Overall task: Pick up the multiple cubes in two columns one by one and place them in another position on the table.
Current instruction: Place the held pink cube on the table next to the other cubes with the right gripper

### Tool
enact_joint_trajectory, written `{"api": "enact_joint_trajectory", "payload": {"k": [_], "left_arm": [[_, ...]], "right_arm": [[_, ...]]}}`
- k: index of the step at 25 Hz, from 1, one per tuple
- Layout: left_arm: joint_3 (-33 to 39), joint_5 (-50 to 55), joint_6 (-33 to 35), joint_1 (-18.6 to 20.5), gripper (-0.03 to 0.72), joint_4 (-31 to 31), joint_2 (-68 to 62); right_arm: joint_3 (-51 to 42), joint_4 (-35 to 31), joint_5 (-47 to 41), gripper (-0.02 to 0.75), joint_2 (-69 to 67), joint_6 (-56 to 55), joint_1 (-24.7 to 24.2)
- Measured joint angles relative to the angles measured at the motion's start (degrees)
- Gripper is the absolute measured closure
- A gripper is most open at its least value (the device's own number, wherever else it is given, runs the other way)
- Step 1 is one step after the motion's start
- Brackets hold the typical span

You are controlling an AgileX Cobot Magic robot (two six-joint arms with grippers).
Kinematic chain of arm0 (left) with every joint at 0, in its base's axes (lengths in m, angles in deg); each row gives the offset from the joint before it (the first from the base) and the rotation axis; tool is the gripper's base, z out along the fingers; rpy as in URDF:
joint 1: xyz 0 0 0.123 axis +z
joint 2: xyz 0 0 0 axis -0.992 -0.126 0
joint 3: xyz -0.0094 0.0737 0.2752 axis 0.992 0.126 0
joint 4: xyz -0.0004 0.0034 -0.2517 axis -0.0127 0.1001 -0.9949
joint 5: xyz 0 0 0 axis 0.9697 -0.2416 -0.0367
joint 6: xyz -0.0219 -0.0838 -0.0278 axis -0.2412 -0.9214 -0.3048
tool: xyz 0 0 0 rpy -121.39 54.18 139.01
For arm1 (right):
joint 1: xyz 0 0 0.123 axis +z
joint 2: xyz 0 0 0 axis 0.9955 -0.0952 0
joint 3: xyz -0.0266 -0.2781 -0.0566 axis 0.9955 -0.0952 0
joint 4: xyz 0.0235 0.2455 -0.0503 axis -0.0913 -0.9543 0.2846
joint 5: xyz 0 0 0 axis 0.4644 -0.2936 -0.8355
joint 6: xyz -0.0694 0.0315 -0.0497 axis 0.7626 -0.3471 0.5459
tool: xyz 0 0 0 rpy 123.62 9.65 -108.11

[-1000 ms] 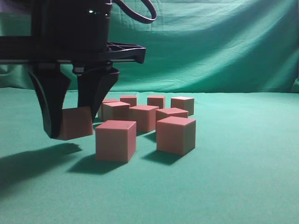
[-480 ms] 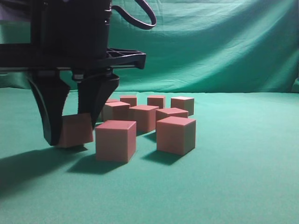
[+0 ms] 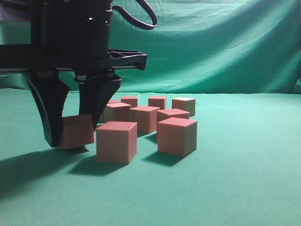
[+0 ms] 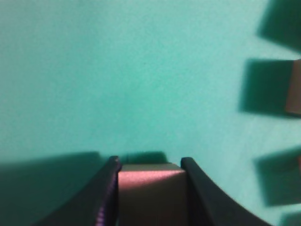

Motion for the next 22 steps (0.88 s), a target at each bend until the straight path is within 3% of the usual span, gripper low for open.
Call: {"api": "enact_joint_trajectory", "payload": {"k": [4, 6, 7, 8, 10, 11, 13, 15, 16, 17, 22], "left_arm": [[0.0, 0.0, 0.0, 0.0, 0.688, 0.0, 0.0], [0.0, 0.0, 0.0, 0.0, 0.688, 0.0, 0.0], [0.0, 0.0, 0.0, 0.0, 0.688, 0.0, 0.0], [0.0, 0.0, 0.0, 0.0, 0.688, 0.0, 0.0], [0.0, 0.0, 0.0, 0.0, 0.688, 0.0, 0.0], [0.0, 0.0, 0.0, 0.0, 0.688, 0.0, 0.0], [0.0, 0.0, 0.0, 0.0, 0.688, 0.0, 0.0], [0.0, 0.0, 0.0, 0.0, 0.688, 0.0, 0.0], [0.0, 0.0, 0.0, 0.0, 0.688, 0.0, 0.0], [0.0, 0.0, 0.0, 0.0, 0.688, 0.0, 0.0], [0.0, 0.0, 0.0, 0.0, 0.688, 0.0, 0.0]], "right_arm": [[0.0, 0.0, 0.0, 0.435, 0.0, 0.0, 0.0], [0.0, 0.0, 0.0, 0.363, 0.0, 0.0, 0.0], [0.0, 0.0, 0.0, 0.374, 0.0, 0.0, 0.0], [0.0, 0.0, 0.0, 0.319, 0.0, 0.0, 0.0], [0.0, 0.0, 0.0, 0.318, 0.0, 0.0, 0.0], [0.0, 0.0, 0.0, 0.272, 0.0, 0.0, 0.0], [0.0, 0.0, 0.0, 0.279, 0.0, 0.2, 0.0], [0.0, -0.1, 0.1, 0.211, 0.0, 0.7, 0.0], [0.0, -0.1, 0.1, 0.22, 0.0, 1.2, 0.0], [0.0, -0.1, 0.1, 0.159, 0.0, 1.6, 0.0], [0.0, 0.2, 0.2, 0.158, 1.5, 2.2, 0.0]]}}
